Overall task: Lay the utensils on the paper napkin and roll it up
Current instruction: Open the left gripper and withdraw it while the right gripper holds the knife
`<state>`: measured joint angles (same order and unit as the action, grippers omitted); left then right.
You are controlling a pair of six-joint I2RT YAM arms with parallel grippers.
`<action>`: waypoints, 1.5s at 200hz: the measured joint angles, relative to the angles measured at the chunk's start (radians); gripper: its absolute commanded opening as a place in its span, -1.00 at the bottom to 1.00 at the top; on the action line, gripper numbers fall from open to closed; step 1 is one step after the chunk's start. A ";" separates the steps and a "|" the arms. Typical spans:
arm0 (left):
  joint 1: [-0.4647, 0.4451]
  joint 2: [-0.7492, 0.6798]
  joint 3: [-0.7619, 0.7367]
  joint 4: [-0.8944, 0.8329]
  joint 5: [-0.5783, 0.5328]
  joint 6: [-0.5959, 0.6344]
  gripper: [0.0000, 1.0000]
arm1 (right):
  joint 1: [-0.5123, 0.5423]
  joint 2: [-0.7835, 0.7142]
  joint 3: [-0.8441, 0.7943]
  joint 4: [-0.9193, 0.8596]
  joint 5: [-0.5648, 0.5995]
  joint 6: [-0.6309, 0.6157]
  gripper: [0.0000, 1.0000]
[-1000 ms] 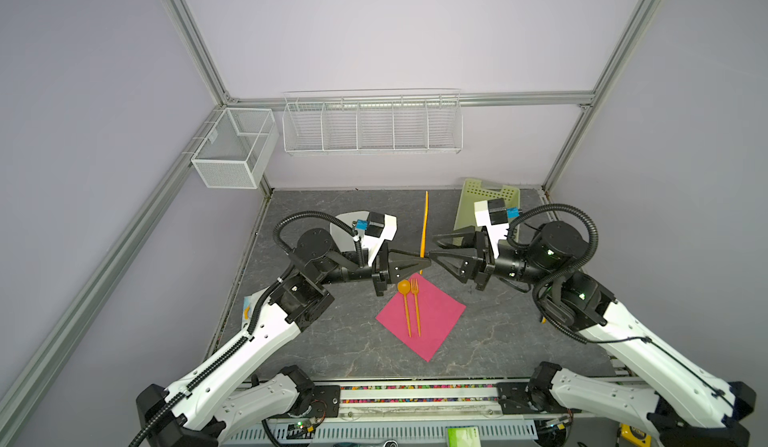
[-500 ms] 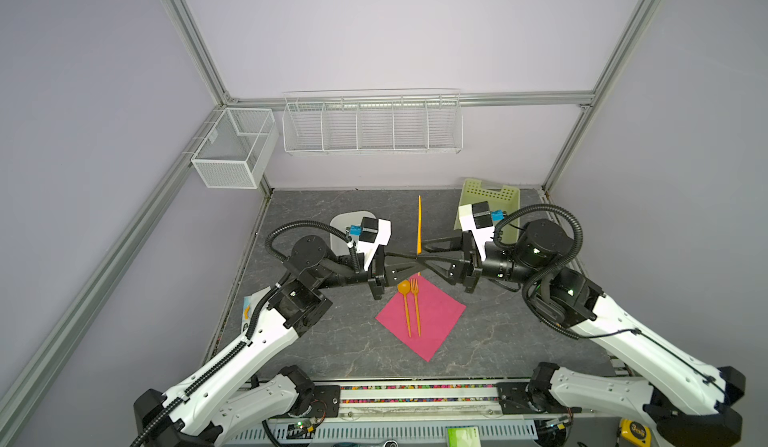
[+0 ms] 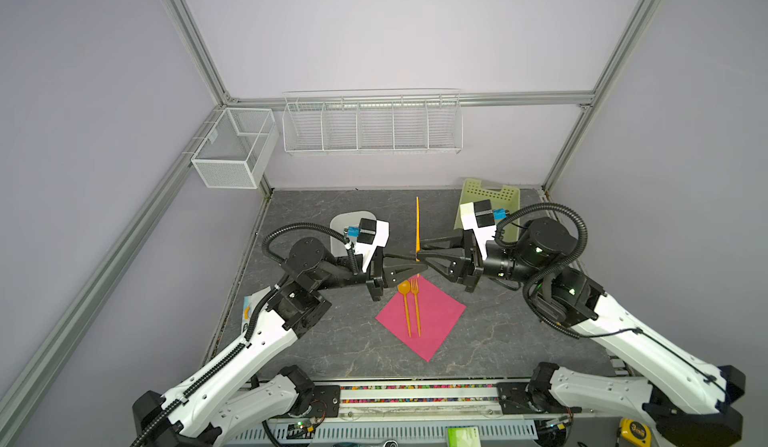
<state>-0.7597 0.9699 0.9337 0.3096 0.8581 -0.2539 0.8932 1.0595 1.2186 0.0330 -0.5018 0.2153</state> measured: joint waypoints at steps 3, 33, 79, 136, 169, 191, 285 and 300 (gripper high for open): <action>0.000 0.000 0.000 0.000 0.000 0.000 -1.00 | 0.000 0.002 0.003 0.000 0.000 0.000 -0.47; 0.000 0.002 0.000 0.000 0.004 0.000 -1.00 | 0.001 0.013 0.019 -0.001 0.000 -0.005 -0.56; 0.000 0.002 0.000 -0.004 0.003 -0.002 -1.00 | 0.005 0.014 0.022 -0.001 -0.005 -0.009 -0.80; 0.000 0.001 0.007 -0.045 -0.014 0.008 -0.73 | 0.005 0.014 0.022 -0.013 0.001 -0.029 -0.86; -0.001 0.001 0.013 -0.083 -0.027 0.026 -0.43 | 0.005 0.014 0.022 -0.025 0.011 -0.035 -0.86; -0.001 0.001 0.015 -0.116 -0.044 0.031 -0.29 | 0.005 0.009 0.022 -0.062 0.043 -0.053 -0.86; 0.002 -0.020 0.069 -0.399 -0.281 0.136 -0.19 | 0.005 -0.013 0.060 -0.377 0.433 -0.110 -0.86; 0.007 -0.017 0.098 -0.467 -0.335 0.156 -0.19 | 0.005 0.000 0.071 -0.422 0.508 -0.101 -0.86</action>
<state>-0.7525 0.9527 1.0317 -0.1570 0.5236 -0.0982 0.8986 1.0599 1.2896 -0.3889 0.0059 0.1139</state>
